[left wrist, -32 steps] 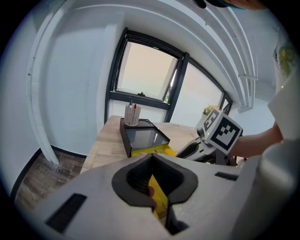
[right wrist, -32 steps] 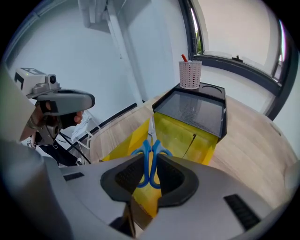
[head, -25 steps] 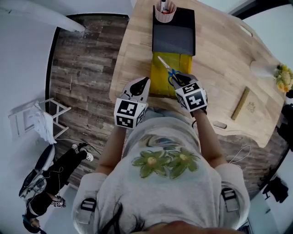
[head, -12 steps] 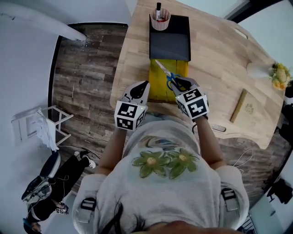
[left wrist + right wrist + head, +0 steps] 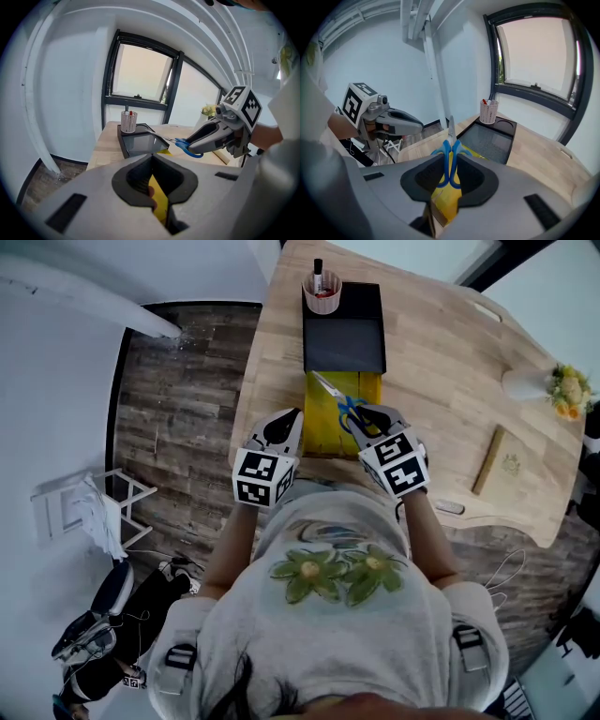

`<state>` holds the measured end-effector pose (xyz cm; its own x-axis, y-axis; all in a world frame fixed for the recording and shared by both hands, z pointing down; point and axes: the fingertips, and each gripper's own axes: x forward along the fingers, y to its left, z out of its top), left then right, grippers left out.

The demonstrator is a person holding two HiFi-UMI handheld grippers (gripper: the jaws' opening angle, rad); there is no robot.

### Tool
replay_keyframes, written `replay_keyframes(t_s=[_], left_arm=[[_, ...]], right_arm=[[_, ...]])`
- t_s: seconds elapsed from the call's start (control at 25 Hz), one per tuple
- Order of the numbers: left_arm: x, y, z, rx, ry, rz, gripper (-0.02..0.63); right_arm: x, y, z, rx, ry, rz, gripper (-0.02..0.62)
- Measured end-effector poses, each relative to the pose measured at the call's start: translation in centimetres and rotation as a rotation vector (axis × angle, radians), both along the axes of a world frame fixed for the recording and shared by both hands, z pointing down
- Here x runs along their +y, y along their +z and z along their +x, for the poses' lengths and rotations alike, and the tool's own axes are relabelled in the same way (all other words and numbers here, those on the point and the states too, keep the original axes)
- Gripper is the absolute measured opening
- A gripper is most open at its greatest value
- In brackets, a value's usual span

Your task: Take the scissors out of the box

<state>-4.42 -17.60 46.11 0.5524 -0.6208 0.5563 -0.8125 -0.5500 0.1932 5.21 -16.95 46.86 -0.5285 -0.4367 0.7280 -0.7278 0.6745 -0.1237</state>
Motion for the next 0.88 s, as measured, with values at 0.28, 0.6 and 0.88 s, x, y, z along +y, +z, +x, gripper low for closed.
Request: replay_keyframes(t_s=[0.28,0.6,0.88], left_arm=[[-0.3,-0.5,0.0,-0.001,0.0,0.014,0.006],[0.1,-0.7,0.5,0.003,0.01,0.018,0.006],[0.4,-0.6,0.2,0.004,0.0,0.018,0.006]], right_arm=[[-0.2,-1.9,0.5,-0.025,0.02,0.052,0.086],[0.3,-2.4,0.6,-0.025,0.018,0.065,0.086],[0.5,-2.0,0.6,-0.022,0.019,0.06,0.086]])
